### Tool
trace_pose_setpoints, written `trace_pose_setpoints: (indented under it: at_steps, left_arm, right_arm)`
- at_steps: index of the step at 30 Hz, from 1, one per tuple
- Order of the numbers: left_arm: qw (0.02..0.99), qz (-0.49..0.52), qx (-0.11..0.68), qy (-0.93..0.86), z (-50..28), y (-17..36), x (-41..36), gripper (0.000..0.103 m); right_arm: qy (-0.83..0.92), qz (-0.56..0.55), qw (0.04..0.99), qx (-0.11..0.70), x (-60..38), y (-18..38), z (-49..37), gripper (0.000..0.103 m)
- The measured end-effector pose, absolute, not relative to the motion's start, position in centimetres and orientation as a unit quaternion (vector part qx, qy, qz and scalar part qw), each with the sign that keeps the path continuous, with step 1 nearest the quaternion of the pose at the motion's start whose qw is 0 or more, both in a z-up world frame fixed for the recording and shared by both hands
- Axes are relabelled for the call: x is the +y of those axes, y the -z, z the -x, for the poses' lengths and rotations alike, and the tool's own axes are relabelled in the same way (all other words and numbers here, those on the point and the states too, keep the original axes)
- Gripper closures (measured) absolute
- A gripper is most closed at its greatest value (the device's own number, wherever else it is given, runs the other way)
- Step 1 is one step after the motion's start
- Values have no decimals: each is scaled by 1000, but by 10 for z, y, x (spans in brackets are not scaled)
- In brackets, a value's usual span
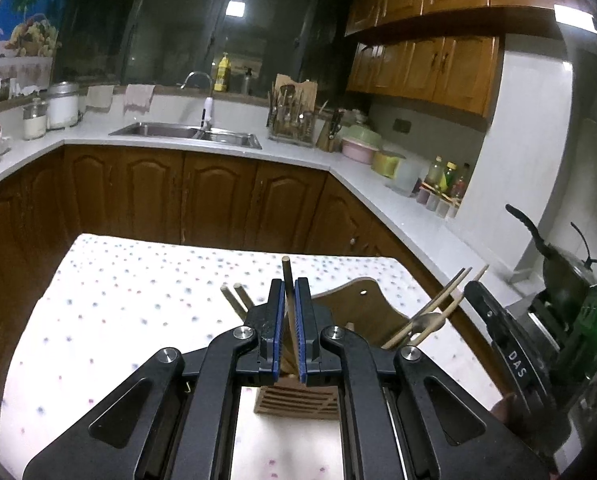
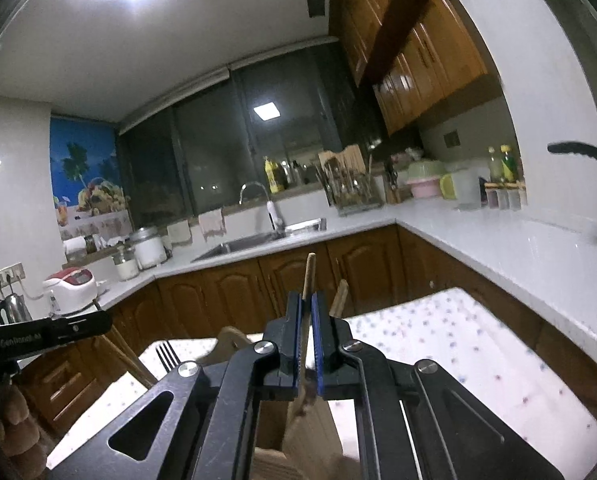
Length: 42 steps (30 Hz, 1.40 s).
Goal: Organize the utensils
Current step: 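Lower both chopsticks into the holder and open both tools, then withdraw both open tools toward the remaining steel and wooden chopsticks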
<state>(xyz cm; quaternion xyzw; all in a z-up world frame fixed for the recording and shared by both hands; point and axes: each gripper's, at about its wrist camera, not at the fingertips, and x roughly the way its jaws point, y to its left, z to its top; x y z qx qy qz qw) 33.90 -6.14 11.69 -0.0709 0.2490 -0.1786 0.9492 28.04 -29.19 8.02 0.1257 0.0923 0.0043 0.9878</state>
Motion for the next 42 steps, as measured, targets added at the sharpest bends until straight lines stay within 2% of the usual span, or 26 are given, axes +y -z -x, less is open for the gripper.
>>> trace_pose_setpoints:
  at_steps: [15,17,19,21,23,25,27,29,31,42]
  left_arm:
    - [945,76,263,178,-340,-121,-58,98]
    - [944,77,263,186,-337,-123,-57,93]
    - [945,75,258,186,-331,-127,-57,80]
    - [947,78,248,188,-322,-132,-55,62]
    - [950,83,236,188,-310,-139,-52,53]
    - [951,90,232,185,-302,-144,-48,40]
    - [954,102,222,175,-290,-147,-39,14]
    - [957,117,211,164,-274,-148,-29,10]
    - [957,121,214,156,-265,-144,-23,9]
    - [942,139,277,126,-222,-91,-2,9]
  right_arm:
    - [-11,-123,985,123,-290,-82,-283,96]
    - [-17,-130,983,128,-292,-83,-283,93]
    - [-19,-137,982,128,-294,-86,-282,91]
    - [-19,-143,982,123,-296,-91,-278,82]
    - [-20,-151,982,115,-299,-96,-271,54]
    - [-23,-157,981,108,-301,-100,-264,43]
    - [-26,-164,981,101,-303,-104,-257,33]
    - [-28,-171,980,96,-306,-106,-248,15]
    - [-32,-175,980,92,-307,-106,-237,8]
    - [-42,-182,975,124,-304,-86,-178,6]
